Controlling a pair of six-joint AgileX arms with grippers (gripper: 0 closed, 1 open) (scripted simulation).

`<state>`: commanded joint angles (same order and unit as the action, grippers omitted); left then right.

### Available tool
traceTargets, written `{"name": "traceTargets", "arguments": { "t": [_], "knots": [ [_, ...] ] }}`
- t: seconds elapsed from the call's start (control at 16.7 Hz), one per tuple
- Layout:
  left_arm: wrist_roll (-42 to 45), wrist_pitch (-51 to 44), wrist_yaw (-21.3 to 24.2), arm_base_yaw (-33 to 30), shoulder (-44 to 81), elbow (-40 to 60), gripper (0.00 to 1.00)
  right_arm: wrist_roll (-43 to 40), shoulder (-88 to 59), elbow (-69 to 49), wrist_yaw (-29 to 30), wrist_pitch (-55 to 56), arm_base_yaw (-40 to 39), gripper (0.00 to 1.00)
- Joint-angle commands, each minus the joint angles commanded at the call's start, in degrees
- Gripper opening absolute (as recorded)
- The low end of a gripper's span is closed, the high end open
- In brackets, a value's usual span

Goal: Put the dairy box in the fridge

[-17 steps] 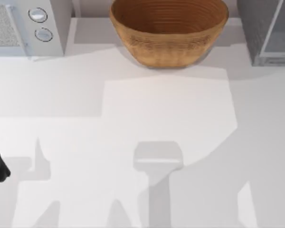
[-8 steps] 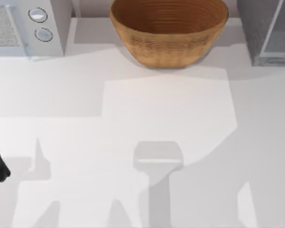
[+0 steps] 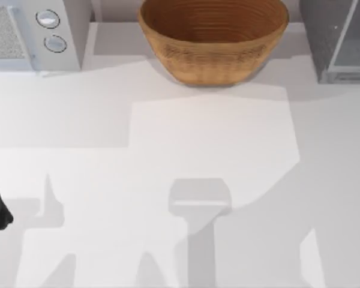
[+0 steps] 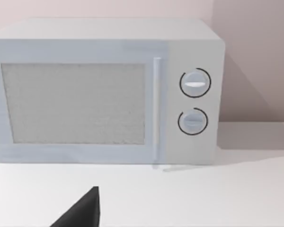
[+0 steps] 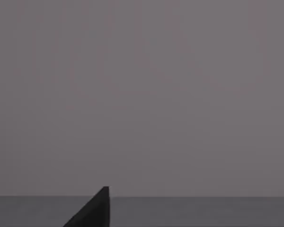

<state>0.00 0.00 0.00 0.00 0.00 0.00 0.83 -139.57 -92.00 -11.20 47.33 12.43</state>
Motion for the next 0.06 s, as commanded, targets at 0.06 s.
{"name": "traceTargets", "arguments": {
  "t": [0.06],
  "knots": [
    [0.00,0.00,0.00,0.00,0.00,0.00,1.00,0.00,0.00,0.00,0.00,0.00,0.00,1.00]
  ]
}}
